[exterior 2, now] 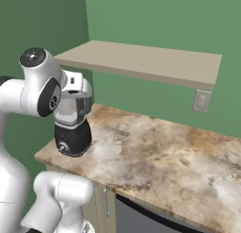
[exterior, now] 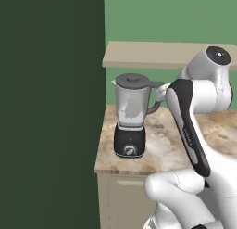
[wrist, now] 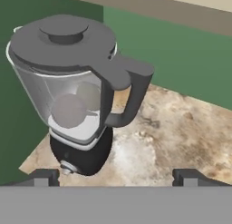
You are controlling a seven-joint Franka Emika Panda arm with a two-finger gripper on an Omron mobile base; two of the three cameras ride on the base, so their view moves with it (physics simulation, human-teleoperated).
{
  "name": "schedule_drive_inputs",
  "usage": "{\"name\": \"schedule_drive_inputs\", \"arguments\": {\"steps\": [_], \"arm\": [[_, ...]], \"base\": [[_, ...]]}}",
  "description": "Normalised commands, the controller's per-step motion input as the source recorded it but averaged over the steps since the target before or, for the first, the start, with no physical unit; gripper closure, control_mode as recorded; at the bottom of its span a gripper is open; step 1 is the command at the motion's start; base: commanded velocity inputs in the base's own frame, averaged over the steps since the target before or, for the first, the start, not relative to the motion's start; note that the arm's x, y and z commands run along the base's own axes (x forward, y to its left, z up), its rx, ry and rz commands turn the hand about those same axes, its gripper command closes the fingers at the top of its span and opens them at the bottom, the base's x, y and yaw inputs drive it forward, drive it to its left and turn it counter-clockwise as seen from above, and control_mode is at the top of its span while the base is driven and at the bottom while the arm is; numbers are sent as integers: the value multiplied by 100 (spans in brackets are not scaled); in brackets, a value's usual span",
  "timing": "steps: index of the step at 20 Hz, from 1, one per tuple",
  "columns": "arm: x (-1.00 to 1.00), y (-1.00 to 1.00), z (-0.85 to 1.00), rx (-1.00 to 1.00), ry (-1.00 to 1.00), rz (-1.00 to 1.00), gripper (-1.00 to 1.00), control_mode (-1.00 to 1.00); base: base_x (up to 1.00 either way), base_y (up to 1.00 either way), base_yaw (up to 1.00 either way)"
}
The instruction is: Grab the onion and lemon from the fridge, place them in the blender, close the lid, and turn on the blender to create a marinade.
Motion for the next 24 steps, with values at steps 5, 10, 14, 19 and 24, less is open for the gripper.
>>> {"name": "schedule_drive_inputs", "arguments": {"steps": [5,10,14,19,24], "arm": [[-13,0,-13,-6,0,0,-100,-100],[-18,0,-17,-6,0,0,-100,-100],[-15,0,-16,-1,2,0,-100,-100],[-10,0,-23,1,2,-1,-100,-100],[-11,6,-35,3,2,-3,-100,-100]], "base": [[0,0,0],[0,0,0],[0,0,0],[0,0,0],[0,0,0]]}}
